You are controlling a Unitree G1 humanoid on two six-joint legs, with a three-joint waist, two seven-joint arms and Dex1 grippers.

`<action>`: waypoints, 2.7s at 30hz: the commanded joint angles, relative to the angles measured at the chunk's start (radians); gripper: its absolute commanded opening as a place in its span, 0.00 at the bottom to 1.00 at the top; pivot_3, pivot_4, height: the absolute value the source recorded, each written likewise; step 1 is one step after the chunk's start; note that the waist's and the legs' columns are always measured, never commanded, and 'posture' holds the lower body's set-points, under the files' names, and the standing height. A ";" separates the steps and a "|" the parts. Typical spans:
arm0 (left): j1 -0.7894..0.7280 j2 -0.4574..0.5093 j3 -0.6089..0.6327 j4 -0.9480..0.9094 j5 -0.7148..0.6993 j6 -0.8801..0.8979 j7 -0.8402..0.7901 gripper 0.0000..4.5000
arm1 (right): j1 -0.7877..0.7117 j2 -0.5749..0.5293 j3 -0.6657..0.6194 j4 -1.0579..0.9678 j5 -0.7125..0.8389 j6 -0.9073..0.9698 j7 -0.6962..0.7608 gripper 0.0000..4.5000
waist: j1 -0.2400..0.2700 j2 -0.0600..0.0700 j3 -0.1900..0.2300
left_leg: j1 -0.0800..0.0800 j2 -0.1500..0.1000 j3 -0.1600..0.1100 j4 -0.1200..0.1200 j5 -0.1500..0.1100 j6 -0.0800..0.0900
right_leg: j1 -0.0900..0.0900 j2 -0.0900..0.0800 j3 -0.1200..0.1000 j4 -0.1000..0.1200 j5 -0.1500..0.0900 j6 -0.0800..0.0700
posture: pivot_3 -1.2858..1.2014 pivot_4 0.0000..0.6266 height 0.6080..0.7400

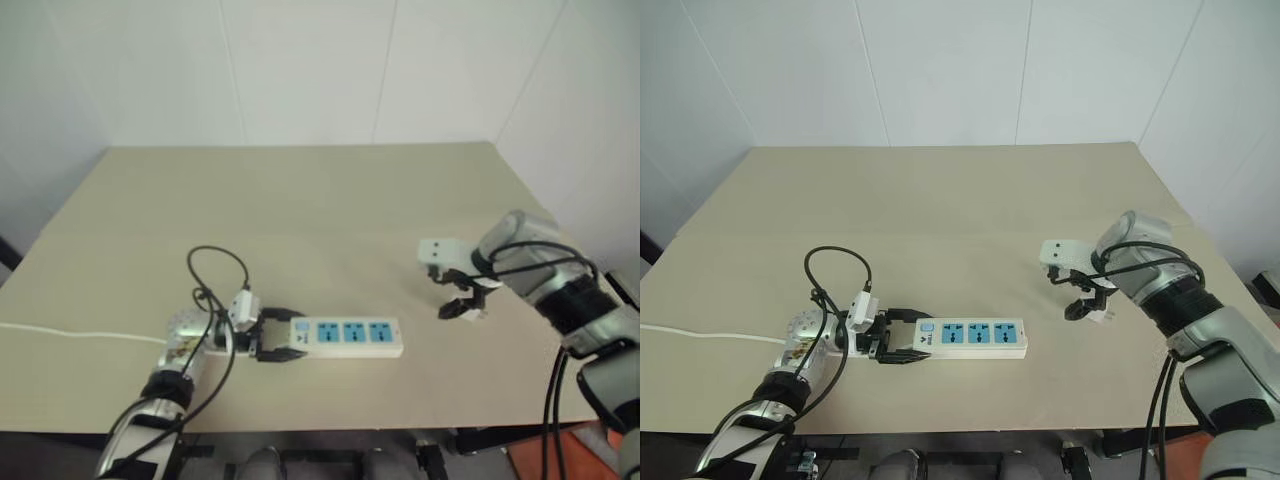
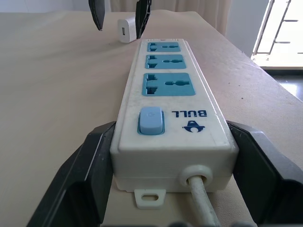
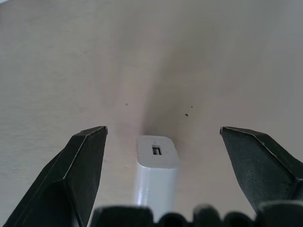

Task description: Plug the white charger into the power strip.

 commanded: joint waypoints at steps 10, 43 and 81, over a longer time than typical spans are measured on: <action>0.040 0.006 -0.020 -0.012 0.035 -0.001 0.018 0.72 | -0.014 0.028 -0.028 0.099 -0.088 -0.045 0.001 0.87 | -0.003 0.001 0.000 | 0.002 0.000 0.000 0.000 0.000 0.000 | 0.001 0.000 0.000 0.001 0.000 0.000 | 0.52 0.24 1.00; 0.035 0.029 -0.046 -0.017 0.073 0.036 0.068 0.72 | 0.379 0.485 -0.749 -0.160 0.716 -0.460 0.021 0.25 | -0.011 -0.007 -0.007 | 0.015 0.001 -0.001 -0.001 0.000 0.000 | 0.014 0.002 0.000 0.001 0.000 0.000 | 0.52 0.24 1.00; 0.113 0.090 -0.052 -0.202 0.048 0.146 0.115 0.72 | 0.312 0.662 -0.639 0.428 0.636 -0.871 0.169 0.25 | -0.016 -0.006 -0.007 | 0.016 0.002 -0.001 -0.003 0.000 0.000 | 0.014 0.003 0.000 0.001 0.000 -0.001 | 0.52 0.24 1.00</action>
